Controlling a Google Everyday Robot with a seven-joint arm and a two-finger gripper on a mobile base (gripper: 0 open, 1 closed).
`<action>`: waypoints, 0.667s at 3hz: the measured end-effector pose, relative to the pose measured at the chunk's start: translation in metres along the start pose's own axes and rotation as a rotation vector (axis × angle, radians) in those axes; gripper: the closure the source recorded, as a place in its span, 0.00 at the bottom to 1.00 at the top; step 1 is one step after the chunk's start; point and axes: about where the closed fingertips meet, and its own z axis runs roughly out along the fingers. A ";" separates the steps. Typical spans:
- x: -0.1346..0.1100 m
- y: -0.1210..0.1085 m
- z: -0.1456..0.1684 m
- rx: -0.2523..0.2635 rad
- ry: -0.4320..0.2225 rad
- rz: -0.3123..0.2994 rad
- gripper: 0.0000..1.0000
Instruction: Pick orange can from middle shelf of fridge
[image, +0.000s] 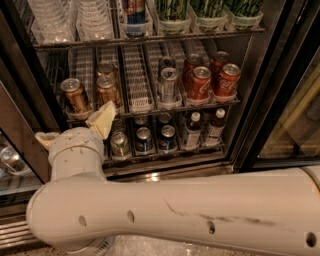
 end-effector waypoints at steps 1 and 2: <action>-0.003 -0.025 -0.011 0.126 -0.073 0.008 0.00; -0.002 -0.042 -0.018 0.190 -0.147 0.038 0.00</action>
Offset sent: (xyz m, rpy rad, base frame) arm -0.0040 -0.0668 0.0147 0.1432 -0.2674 -0.2123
